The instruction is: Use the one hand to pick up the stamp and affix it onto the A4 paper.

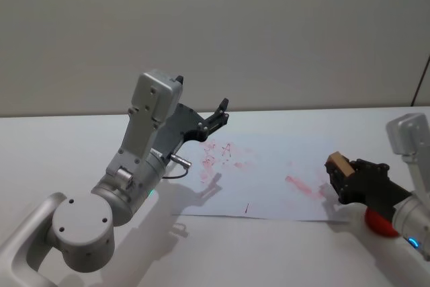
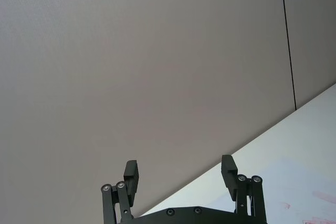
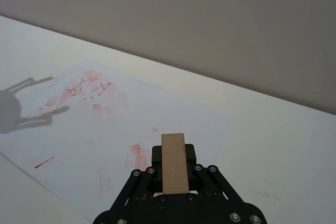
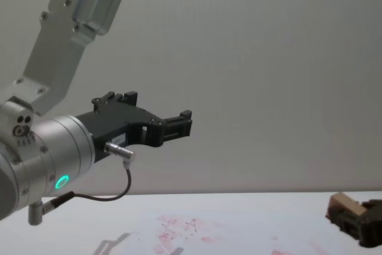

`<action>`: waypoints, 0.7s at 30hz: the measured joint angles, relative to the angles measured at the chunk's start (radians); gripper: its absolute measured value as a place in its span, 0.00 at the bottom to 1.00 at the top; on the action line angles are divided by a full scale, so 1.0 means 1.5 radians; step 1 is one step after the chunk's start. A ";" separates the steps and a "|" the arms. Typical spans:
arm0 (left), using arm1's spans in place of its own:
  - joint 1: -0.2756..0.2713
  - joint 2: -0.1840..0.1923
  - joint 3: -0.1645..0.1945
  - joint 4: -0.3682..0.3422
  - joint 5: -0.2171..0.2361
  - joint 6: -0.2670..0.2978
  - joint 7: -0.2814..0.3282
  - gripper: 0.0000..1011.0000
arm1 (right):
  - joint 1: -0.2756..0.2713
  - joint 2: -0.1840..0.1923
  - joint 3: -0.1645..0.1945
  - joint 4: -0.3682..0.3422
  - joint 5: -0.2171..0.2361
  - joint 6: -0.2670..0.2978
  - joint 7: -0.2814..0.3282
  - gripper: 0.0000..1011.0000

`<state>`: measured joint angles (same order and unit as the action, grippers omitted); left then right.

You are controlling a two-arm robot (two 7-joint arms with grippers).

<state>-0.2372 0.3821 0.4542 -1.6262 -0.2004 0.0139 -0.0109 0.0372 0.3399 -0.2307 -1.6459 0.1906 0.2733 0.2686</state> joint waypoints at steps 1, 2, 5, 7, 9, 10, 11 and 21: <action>0.000 0.000 0.000 0.000 0.000 0.000 0.000 0.99 | 0.003 -0.002 -0.001 0.003 -0.003 0.002 0.001 0.22; 0.000 0.000 0.000 0.000 0.000 0.000 0.000 0.99 | 0.010 -0.007 -0.005 0.011 -0.012 0.006 0.004 0.22; 0.000 0.000 0.000 0.000 0.000 0.000 0.000 0.99 | 0.022 -0.017 -0.012 0.027 -0.030 0.015 0.008 0.22; 0.000 0.000 0.000 0.000 0.000 0.000 0.000 0.99 | 0.028 -0.021 -0.015 0.036 -0.039 0.020 0.009 0.22; 0.000 0.000 0.000 0.000 0.000 0.000 0.000 0.99 | 0.037 -0.027 -0.021 0.050 -0.057 0.027 0.010 0.22; 0.000 0.000 0.000 0.000 0.000 0.000 0.000 0.99 | 0.043 -0.033 -0.025 0.060 -0.066 0.031 0.011 0.22; 0.000 0.000 0.000 0.000 0.000 0.000 0.000 0.99 | 0.047 -0.036 -0.027 0.067 -0.070 0.032 0.011 0.22; 0.000 0.000 0.000 0.000 0.000 0.000 0.000 0.99 | 0.079 -0.069 -0.044 0.124 -0.090 0.061 -0.007 0.22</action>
<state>-0.2372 0.3821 0.4542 -1.6262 -0.2004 0.0138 -0.0109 0.1555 0.2367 -0.2965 -1.4600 0.0554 0.3643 0.2574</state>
